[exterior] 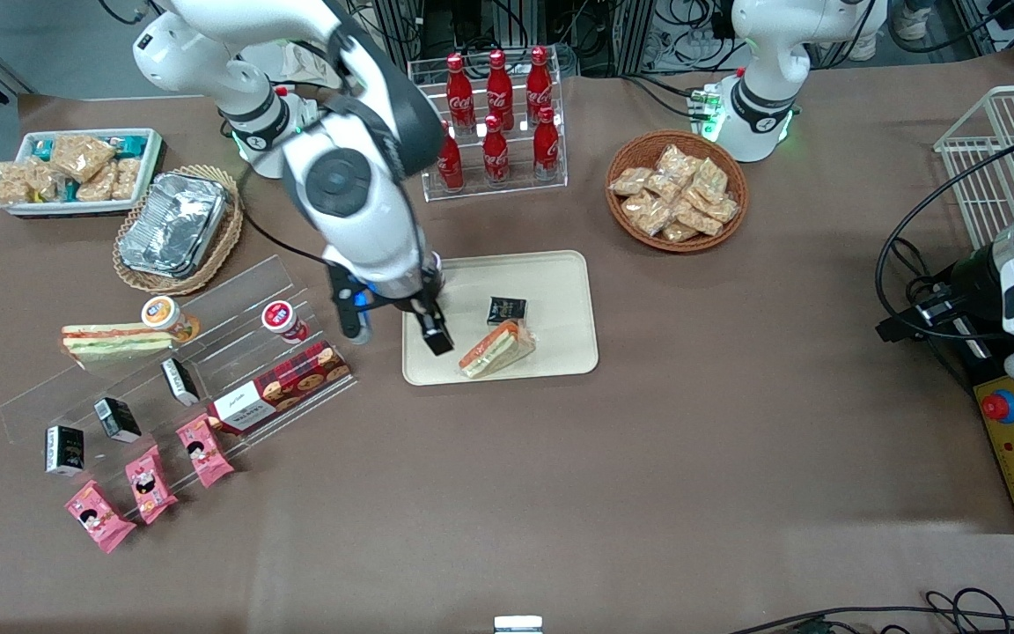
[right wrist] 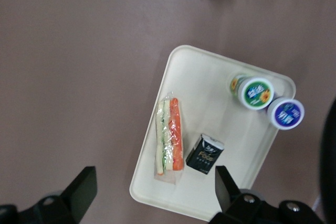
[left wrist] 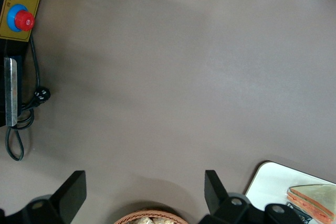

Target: Place sandwich on tray

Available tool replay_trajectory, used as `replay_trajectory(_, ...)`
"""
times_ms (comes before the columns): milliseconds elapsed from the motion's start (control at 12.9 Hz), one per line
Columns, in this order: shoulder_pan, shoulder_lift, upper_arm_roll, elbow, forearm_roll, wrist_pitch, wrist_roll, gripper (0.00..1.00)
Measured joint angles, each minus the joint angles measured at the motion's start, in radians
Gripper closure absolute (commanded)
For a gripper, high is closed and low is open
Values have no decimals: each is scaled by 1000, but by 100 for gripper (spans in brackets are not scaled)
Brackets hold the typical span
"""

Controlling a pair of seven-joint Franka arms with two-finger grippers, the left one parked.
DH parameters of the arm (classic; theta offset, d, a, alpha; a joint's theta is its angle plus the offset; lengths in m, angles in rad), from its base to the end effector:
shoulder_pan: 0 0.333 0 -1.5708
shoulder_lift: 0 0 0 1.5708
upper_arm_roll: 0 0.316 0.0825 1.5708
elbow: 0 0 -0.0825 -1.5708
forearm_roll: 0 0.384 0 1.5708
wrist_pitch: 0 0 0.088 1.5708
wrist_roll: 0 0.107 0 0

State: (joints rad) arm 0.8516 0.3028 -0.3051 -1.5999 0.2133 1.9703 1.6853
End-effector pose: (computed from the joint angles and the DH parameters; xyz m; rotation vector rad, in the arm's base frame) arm 0.5427 0.3706 0.4704 -2.4925 1.6998 0.0952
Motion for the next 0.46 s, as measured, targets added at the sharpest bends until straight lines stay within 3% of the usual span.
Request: replay_trajectory(464, -177, -172, -10, -1, -4, -201, -522, 0)
